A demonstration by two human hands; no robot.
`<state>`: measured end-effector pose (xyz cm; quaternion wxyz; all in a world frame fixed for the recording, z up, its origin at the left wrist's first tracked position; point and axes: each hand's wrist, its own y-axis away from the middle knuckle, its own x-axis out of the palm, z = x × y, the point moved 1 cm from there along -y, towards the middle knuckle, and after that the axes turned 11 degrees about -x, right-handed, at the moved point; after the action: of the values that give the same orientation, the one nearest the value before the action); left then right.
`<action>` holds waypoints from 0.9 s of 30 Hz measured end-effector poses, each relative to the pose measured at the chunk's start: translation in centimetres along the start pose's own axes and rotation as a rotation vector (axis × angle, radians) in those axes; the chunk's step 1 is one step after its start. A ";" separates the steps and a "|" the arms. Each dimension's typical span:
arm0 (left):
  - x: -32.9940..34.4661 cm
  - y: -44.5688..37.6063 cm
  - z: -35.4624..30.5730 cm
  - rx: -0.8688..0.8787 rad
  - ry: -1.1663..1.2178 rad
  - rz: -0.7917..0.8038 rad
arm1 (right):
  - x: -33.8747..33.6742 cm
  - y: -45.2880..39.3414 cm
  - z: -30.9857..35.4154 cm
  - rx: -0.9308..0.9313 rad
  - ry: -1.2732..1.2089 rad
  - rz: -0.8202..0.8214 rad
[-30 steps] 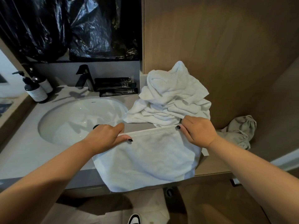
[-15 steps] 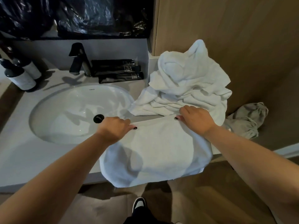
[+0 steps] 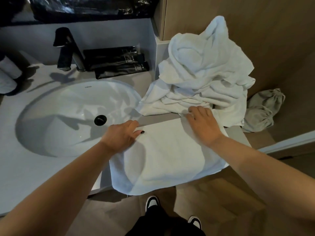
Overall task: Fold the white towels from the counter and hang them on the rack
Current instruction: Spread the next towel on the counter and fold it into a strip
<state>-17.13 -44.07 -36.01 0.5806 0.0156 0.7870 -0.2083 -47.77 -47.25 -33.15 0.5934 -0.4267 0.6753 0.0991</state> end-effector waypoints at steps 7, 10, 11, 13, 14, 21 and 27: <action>-0.2 0.1 0.3 -0.120 -0.055 0.080 | 0.0 -0.5 11.7 0.066 -0.545 0.325; -1.5 0.2 0.6 -0.547 -0.080 0.225 | 0.1 -0.6 11.7 0.053 -0.495 0.389; -1.8 0.5 1.0 -0.739 -0.005 0.288 | 0.1 -0.7 11.7 0.041 -0.485 0.410; -2.6 1.7 1.2 -1.030 0.321 0.321 | 0.2 -0.7 11.7 0.031 -0.482 0.451; -3.1 2.3 1.0 -1.099 0.453 0.284 | 0.3 -0.8 11.6 0.033 -0.483 0.472; -4.7 4.6 -0.4 -0.883 0.580 0.083 | 0.1 -0.9 11.5 0.037 -0.494 0.475; -4.8 5.6 0.5 -0.597 0.468 0.102 | -0.1 -0.9 11.5 0.039 -0.502 0.475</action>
<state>-13.67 -38.10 -33.44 0.3739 -0.0678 0.9225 0.0684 -38.86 -40.41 -35.89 0.7095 -0.2087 0.5903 0.3234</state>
